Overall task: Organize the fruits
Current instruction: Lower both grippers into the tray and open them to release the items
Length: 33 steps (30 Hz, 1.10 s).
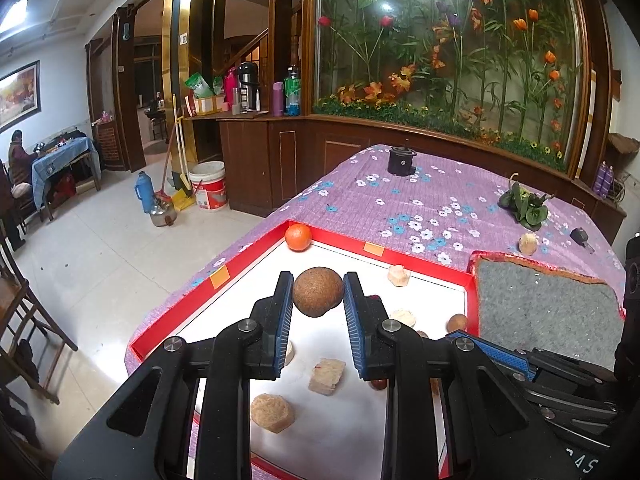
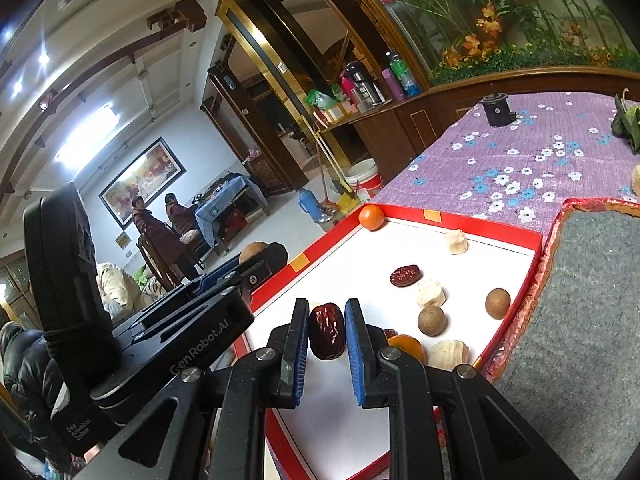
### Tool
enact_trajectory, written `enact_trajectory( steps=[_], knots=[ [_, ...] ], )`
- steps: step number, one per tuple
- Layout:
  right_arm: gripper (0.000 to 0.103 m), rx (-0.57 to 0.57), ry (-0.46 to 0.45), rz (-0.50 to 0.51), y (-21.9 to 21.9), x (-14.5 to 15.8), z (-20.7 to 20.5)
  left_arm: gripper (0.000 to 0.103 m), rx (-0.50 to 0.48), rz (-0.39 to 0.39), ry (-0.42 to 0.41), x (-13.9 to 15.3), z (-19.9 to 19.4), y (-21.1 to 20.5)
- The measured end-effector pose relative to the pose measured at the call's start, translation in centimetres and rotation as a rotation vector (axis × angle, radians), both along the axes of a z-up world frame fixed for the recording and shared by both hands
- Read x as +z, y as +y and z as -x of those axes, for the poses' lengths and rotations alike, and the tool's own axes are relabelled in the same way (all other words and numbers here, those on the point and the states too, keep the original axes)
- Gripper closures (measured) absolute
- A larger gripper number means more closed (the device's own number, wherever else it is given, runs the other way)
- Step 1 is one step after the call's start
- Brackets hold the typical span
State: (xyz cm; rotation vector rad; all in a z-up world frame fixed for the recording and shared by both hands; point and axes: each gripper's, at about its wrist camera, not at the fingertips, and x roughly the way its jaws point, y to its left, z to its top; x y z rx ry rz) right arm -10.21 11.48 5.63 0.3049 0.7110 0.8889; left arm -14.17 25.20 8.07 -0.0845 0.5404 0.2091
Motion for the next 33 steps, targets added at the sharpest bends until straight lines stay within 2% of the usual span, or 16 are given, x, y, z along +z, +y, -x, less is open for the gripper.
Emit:
enact_trajectory(
  steps=[21,30,32,33],
  knots=[
    [0.086,-0.018,0.040,0.011,0.7,-1.6,-1.8,0.079,0.010,-0.002,0.021,-1.0,-0.7,0.9],
    [0.086,-0.016,0.076,0.026,1.6,-3.3,-3.2,0.079,0.012,-0.017,0.060,-2.4,-1.6,1.1],
    [0.086,-0.009,0.101,0.020,1.6,-3.7,-3.7,0.073,0.022,-0.033,0.060,-2.4,-1.6,1.1],
    [0.086,-0.004,0.109,0.008,1.5,-3.7,-3.9,0.063,0.027,-0.038,0.060,-2.4,-1.6,1.1]
  ],
)
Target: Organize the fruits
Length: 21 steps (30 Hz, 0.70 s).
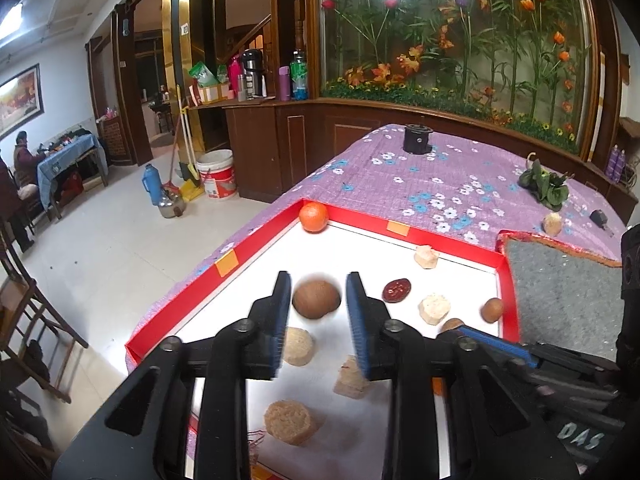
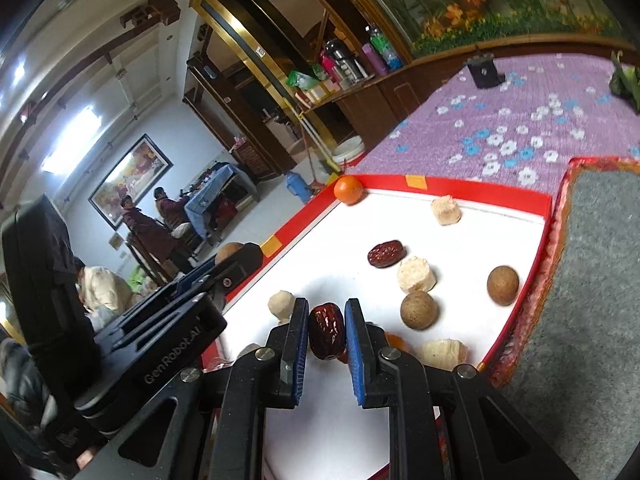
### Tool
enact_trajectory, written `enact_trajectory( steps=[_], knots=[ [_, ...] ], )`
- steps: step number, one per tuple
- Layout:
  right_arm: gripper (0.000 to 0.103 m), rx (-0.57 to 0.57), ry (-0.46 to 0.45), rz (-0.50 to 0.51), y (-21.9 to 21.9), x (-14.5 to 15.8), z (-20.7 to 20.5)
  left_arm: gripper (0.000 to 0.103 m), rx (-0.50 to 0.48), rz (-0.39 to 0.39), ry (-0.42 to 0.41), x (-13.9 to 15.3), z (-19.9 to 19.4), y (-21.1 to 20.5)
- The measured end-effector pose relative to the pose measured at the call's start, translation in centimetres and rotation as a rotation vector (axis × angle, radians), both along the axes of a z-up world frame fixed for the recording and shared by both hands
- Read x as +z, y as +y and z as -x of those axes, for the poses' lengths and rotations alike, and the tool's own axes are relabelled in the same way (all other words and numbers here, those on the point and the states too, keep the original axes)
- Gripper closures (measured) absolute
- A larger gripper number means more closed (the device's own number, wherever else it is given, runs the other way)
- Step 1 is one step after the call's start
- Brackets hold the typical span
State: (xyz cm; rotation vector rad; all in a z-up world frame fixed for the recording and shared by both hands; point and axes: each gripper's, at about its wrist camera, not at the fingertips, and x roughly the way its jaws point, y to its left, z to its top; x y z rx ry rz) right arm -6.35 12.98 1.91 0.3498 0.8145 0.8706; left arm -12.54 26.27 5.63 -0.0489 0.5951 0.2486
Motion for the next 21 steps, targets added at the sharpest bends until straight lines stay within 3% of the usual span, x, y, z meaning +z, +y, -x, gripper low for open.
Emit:
enact_trajectory(
  steps=[2,4,6,18,21],
  knots=[
    [0.081,-0.012,-0.008,-0.025,-0.5,0.2,-0.1,0.052,0.010,-0.004,-0.010,0.1,0.2,0.0],
    [0.071,-0.023,-0.005,-0.050,-0.9,0.3,-0.2,0.051,0.012,-0.010,-0.018,0.4,0.4,-0.1],
    [0.068,-0.035,-0.002,-0.067,-1.3,0.3,-0.2,0.051,0.011,-0.017,-0.026,0.7,0.6,-0.3],
    [0.067,-0.058,-0.007,-0.096,-4.2,1.1,0.7,0.051,-0.004,-0.053,-0.059,2.8,1.9,-2.8],
    [0.067,-0.087,-0.018,-0.107,-6.0,1.7,0.9,0.047,-0.019,-0.070,-0.067,3.3,2.0,-4.0]
  ],
)
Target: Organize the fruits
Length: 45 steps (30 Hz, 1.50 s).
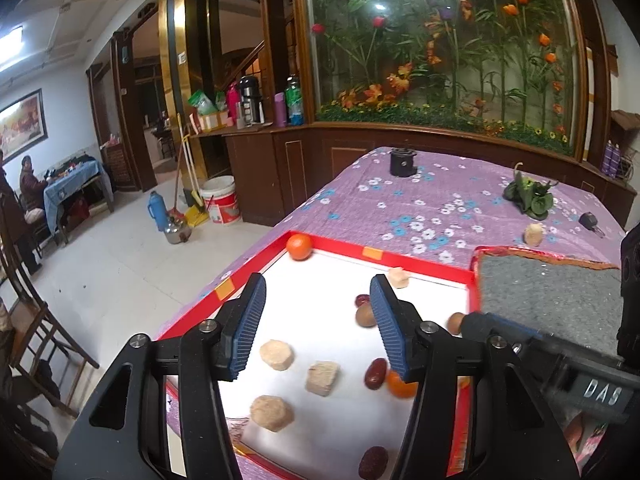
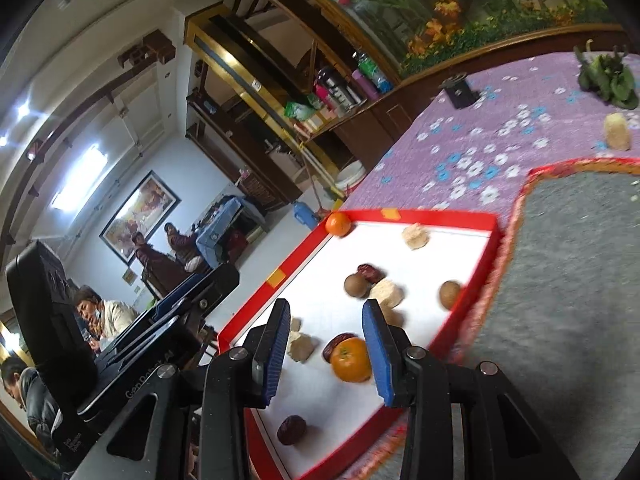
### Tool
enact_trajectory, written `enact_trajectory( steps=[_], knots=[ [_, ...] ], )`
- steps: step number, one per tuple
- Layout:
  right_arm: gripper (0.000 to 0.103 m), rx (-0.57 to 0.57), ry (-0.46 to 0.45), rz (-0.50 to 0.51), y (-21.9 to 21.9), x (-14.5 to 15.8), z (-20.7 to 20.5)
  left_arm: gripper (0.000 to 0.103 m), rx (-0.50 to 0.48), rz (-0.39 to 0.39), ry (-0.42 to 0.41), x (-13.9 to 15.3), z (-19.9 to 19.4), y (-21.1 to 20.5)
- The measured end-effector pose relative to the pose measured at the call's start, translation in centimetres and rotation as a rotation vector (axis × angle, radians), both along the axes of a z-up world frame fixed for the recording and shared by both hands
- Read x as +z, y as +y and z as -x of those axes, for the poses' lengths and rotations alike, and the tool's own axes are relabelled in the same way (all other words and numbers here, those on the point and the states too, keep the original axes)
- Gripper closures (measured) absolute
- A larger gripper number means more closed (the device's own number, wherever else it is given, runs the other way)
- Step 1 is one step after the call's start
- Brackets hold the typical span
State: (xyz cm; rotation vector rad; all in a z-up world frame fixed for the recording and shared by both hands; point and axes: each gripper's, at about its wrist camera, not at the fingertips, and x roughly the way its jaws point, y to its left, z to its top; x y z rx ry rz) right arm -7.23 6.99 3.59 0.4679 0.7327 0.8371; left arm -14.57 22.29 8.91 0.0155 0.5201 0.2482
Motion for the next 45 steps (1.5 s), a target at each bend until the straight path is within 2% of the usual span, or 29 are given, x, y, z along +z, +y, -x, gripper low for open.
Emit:
enact_trajectory(
  steps=[7,10,16,17,20,22,24,25,29,32,38,45],
  knots=[
    [0.062,-0.082,-0.007,-0.054,-4.6,1.2,0.2,0.046,-0.035,-0.021,-0.015,1.1,0.5,-2.4],
    [0.062,-0.090,-0.031,-0.041,-5.6,2.0,0.6,0.037,-0.030,-0.026,-0.028,1.5,1.0,-2.9],
    [0.060,-0.121,-0.166,0.039,-6.9,4.3,3.4,0.037,-0.019,-0.005,-0.055,2.8,3.2,-3.2],
    [0.059,-0.133,-0.186,0.038,-7.3,4.7,3.9,0.036,-0.021,-0.001,-0.078,3.2,3.9,-3.2],
    [0.055,-0.174,-0.253,0.030,-8.7,6.1,5.6,0.014,0.004,-0.004,-0.184,5.2,7.0,-3.3],
    [0.054,-0.189,-0.295,0.039,-9.4,7.2,6.4,0.011,0.001,-0.003,-0.301,6.9,9.9,-3.6],
    [0.054,-0.202,-0.340,0.053,-9.9,8.2,7.3,0.000,-0.019,0.001,-0.375,8.2,11.8,-4.0],
    [0.054,-0.207,-0.353,0.054,-10.0,8.5,7.6,0.000,-0.033,-0.004,-0.404,9.1,12.9,-4.3],
    [0.053,-0.211,-0.371,0.037,-10.5,9.4,8.4,0.000,-0.101,-0.058,-0.392,10.7,13.9,-5.5],
    [0.053,-0.201,-0.373,0.042,-10.1,9.6,8.6,0.000,-0.142,-0.041,-0.368,11.0,13.8,-5.6],
    [0.053,-0.178,-0.383,0.091,-8.5,9.1,9.0,0.000,-0.160,-0.039,-0.357,11.2,13.7,-5.7],
    [0.053,-0.175,-0.374,0.096,-8.2,8.6,8.9,0.000,-0.173,-0.037,-0.330,11.1,13.1,-5.9]
  ],
)
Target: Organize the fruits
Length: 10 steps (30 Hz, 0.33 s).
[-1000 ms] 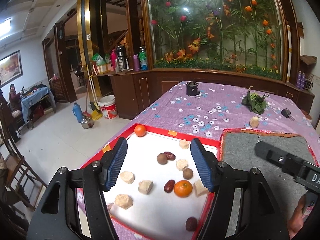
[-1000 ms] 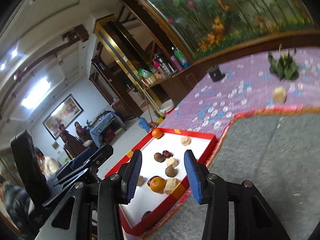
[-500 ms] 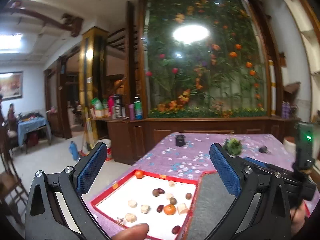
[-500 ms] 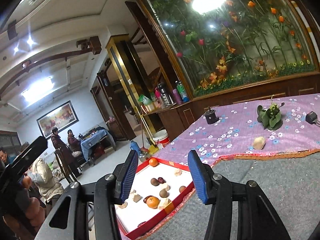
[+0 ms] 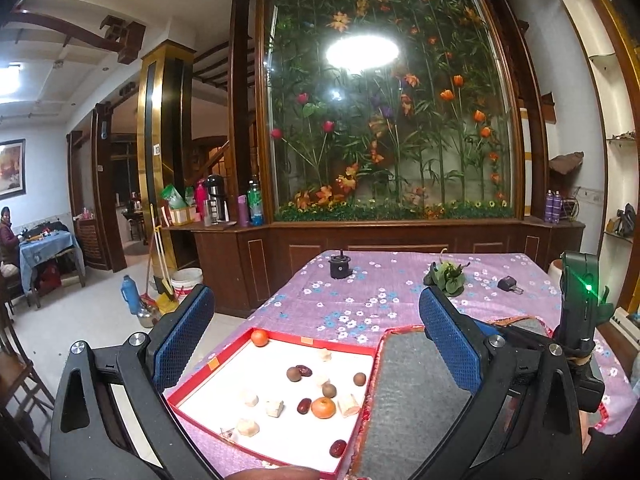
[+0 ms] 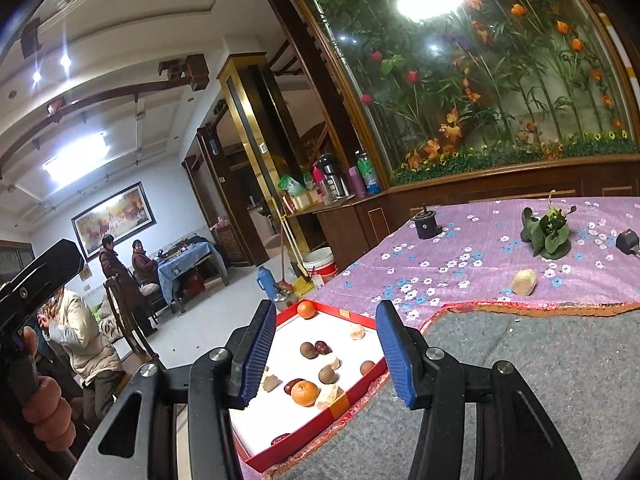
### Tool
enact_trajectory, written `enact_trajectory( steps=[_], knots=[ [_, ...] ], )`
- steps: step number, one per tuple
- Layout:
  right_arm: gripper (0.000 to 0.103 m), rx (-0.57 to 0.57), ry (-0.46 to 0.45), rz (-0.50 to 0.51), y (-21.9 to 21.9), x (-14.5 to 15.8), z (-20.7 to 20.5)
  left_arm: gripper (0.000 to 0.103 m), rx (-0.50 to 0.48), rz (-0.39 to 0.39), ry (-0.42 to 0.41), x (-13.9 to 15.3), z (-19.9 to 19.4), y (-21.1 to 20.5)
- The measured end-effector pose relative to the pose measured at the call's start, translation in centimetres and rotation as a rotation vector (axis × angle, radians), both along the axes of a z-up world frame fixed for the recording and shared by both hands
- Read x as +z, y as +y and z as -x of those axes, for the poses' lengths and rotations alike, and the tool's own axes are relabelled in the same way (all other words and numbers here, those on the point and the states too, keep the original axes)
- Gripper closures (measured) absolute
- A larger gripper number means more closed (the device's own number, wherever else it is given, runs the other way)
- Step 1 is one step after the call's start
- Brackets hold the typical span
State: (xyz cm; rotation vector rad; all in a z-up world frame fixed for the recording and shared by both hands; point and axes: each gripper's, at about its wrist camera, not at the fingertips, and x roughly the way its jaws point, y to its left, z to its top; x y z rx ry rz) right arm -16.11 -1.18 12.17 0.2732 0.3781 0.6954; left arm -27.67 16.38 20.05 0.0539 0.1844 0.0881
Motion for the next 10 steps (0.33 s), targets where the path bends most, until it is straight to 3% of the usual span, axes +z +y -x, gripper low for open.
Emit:
enact_trajectory(
  steps=[10],
  knots=[
    [0.053,-0.010,0.023,-0.003,-0.38,-0.46,-0.56,0.000,-0.026,0.016,0.000,-0.11,-0.03,0.01]
  ],
)
